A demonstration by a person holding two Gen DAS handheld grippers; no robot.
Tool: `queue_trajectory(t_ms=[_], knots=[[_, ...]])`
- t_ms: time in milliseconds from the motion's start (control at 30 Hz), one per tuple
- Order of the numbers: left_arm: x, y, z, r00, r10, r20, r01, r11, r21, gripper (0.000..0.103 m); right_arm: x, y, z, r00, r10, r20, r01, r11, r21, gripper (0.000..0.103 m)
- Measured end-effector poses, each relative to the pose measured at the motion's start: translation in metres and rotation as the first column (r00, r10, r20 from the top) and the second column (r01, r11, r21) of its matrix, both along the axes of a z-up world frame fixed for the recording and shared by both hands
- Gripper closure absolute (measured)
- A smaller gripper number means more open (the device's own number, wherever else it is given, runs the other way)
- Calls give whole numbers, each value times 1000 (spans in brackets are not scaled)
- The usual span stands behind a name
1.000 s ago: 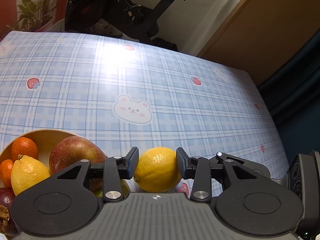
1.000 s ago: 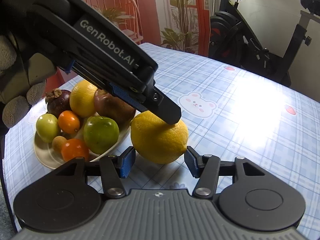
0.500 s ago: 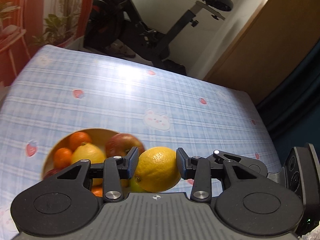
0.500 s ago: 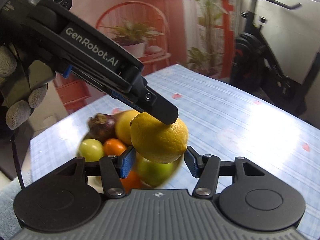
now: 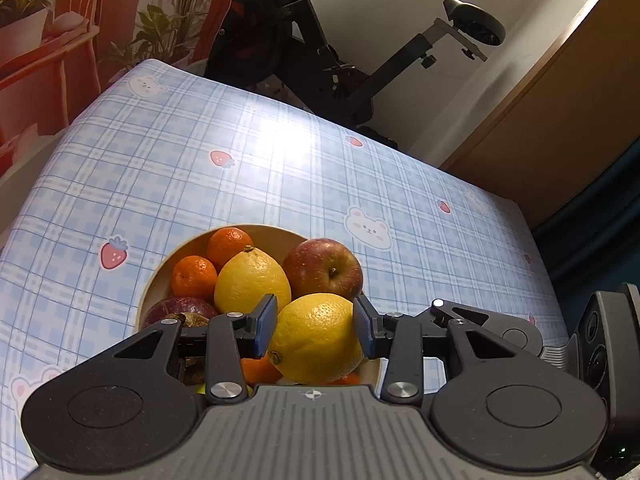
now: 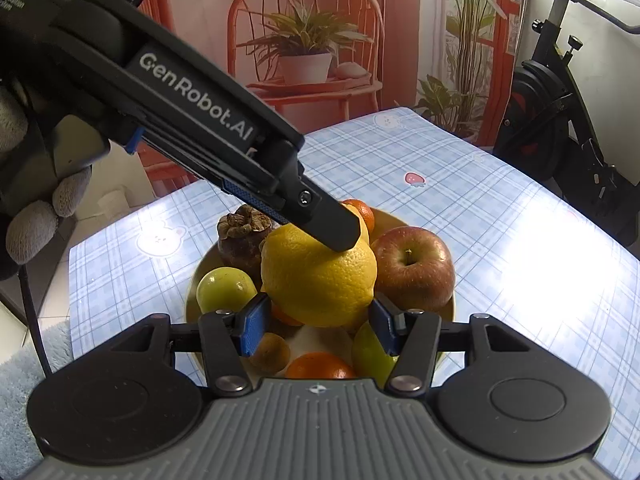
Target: Organize fruits
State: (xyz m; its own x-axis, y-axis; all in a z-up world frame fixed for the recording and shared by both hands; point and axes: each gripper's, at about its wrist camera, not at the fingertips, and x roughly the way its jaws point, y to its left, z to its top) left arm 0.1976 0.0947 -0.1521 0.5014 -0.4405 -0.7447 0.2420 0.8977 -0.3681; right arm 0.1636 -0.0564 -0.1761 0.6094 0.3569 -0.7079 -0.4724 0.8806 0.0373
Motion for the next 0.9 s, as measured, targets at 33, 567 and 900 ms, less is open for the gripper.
queue_trajectory(t_ms=[33,567,900], knots=[[-1,-1,-1,1000,4,-1,-4,1000,-2,60,0,2,-1,1000,3,1,-3,1000,-13,46],[-28,14,22,995,79,65,-79,997,-8,53,-10,-1,7,999,-50,0,50,997,-58,34],[-81,-3,72,955,156,252,-190,975,115,19,-42,-31,40,979,-197,60,191,978,88,10]])
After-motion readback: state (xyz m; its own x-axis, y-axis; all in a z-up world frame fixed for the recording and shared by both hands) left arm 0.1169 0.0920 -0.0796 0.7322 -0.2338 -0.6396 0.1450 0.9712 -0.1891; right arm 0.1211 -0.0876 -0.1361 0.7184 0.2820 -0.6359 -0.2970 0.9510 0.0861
